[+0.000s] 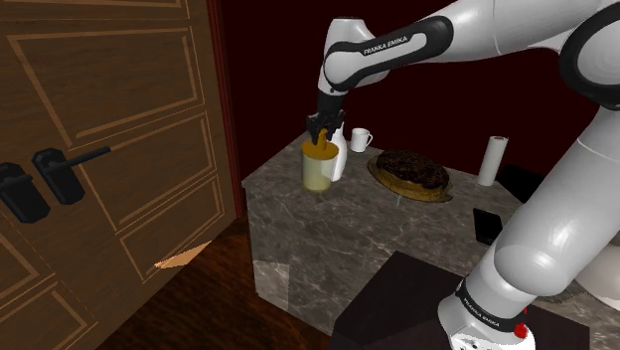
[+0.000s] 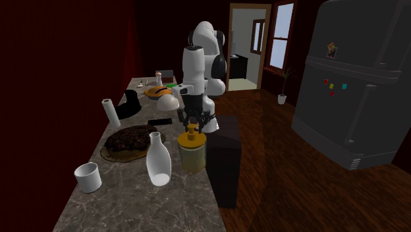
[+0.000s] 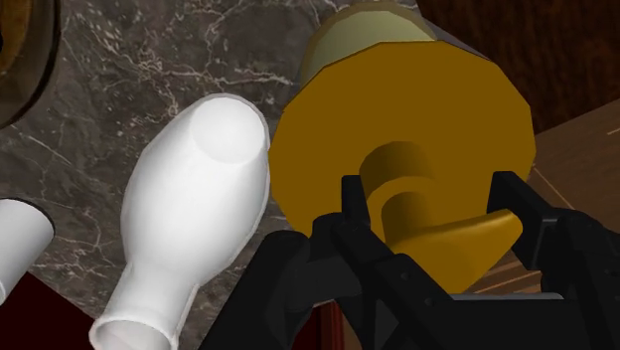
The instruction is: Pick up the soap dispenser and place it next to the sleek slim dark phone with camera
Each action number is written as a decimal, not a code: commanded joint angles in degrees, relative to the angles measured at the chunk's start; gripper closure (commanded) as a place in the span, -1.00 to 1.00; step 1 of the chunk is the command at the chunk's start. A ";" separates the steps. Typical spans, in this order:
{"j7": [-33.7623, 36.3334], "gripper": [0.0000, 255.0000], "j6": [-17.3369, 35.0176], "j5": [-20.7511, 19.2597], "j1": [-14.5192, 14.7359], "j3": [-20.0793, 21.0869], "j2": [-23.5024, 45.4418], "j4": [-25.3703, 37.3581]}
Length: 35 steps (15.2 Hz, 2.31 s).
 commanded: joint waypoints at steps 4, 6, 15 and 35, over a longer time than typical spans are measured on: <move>-0.09 1.00 -3.95 0.06 -0.02 -0.02 -0.84 3.15; -0.11 1.00 -5.46 0.08 -0.02 -0.03 -1.09 4.41; -0.18 1.00 -12.33 0.13 -0.03 -0.04 -1.61 10.74; -0.16 1.00 -28.42 -0.01 0.00 0.01 1.10 29.55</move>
